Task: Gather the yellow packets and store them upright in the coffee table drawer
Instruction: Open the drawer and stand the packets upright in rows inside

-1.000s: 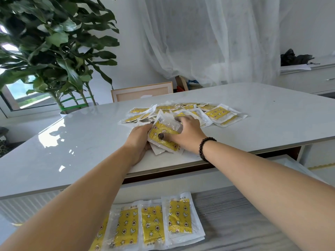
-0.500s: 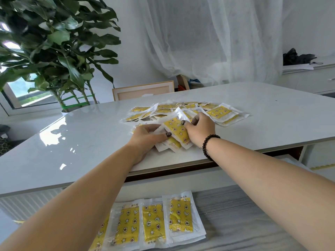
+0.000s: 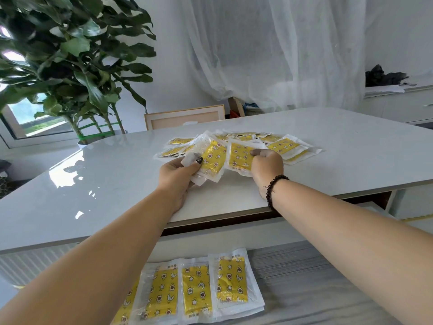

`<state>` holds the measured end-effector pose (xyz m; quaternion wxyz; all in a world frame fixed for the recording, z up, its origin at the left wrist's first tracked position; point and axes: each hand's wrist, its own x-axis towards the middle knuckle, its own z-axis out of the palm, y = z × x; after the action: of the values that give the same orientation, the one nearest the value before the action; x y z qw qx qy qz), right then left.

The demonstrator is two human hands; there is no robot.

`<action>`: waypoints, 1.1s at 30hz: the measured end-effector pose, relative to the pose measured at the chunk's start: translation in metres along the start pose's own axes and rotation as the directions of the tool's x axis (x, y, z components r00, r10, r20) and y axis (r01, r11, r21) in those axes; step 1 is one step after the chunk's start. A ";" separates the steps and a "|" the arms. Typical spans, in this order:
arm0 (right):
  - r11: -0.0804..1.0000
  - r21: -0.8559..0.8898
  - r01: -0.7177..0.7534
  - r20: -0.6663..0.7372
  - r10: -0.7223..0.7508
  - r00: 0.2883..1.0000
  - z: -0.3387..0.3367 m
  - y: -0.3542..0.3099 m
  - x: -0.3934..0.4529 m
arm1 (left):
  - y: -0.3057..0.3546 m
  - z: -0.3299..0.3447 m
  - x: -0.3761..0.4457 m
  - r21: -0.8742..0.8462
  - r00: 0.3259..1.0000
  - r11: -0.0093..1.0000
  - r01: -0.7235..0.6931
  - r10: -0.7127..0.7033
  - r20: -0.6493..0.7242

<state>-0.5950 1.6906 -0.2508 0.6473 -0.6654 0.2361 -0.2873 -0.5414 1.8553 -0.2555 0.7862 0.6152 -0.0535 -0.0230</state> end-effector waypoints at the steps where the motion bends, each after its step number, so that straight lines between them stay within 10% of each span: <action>1: 0.999 0.048 -0.015 0.052 0.013 0.999 0.001 0.001 -0.001 | 0.000 0.000 0.000 0.008 1.000 1.000 -0.005 0.005 0.017; 4: 0.972 0.227 -0.061 0.211 0.012 0.977 0.003 0.001 -0.007 | 0.000 0.001 -0.002 0.001 0.997 1.000 -0.021 0.021 0.068; 7: 0.995 0.003 0.095 0.176 -0.094 0.980 0.004 0.005 -0.006 | 0.000 0.002 -0.004 0.012 0.996 0.999 -0.030 0.029 0.082; 16: 0.984 0.163 0.071 0.247 -0.110 0.963 -0.001 0.007 -0.001 | -0.003 -0.003 0.005 0.099 0.976 0.992 -0.080 0.098 -0.194; 26: 0.979 0.111 0.171 0.309 -0.197 0.930 0.009 0.013 0.000 | 0.005 0.008 -0.019 0.253 0.982 0.950 -0.184 0.166 0.090; 33: 0.965 0.196 0.172 0.178 -0.207 0.962 -0.002 0.011 0.001 | -0.003 0.012 -0.021 0.702 0.909 0.578 -0.416 0.258 0.326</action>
<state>-0.5949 1.6877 -0.2612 0.6940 -0.6494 0.0791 -0.3007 -0.5633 1.8456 -0.2564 0.4369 0.8594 -0.2485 0.0940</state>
